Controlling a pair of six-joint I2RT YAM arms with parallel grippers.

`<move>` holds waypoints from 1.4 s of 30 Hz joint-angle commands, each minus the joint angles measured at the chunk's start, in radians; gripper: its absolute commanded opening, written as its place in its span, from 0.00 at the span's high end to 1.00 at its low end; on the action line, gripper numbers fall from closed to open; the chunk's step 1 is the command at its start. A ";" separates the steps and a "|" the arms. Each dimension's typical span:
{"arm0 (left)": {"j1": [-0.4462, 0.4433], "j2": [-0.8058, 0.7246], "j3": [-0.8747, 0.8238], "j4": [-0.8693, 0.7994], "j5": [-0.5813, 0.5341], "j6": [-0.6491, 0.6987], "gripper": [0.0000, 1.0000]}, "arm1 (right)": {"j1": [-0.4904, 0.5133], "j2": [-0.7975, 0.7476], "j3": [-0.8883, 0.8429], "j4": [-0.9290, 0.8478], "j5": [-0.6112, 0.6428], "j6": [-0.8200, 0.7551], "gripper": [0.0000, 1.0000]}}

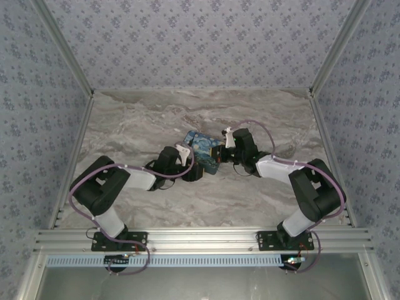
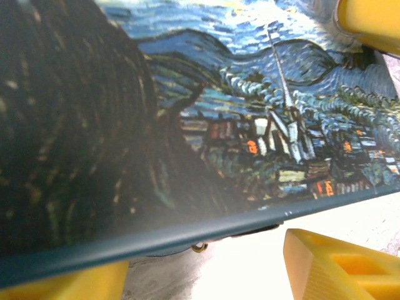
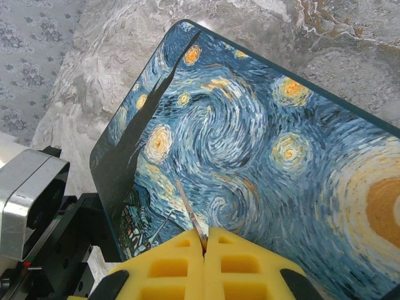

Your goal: Unlock a padlock with a key

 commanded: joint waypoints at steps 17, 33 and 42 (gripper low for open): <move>-0.031 0.031 0.046 0.004 -0.116 -0.044 0.55 | 0.022 0.017 -0.029 -0.057 0.011 -0.004 1.00; -0.041 0.045 0.064 -0.015 -0.173 -0.083 0.61 | 0.031 0.019 -0.027 -0.063 0.017 -0.003 1.00; -0.042 0.058 0.080 -0.029 -0.179 -0.093 0.63 | 0.035 0.021 -0.021 -0.062 0.017 -0.002 1.00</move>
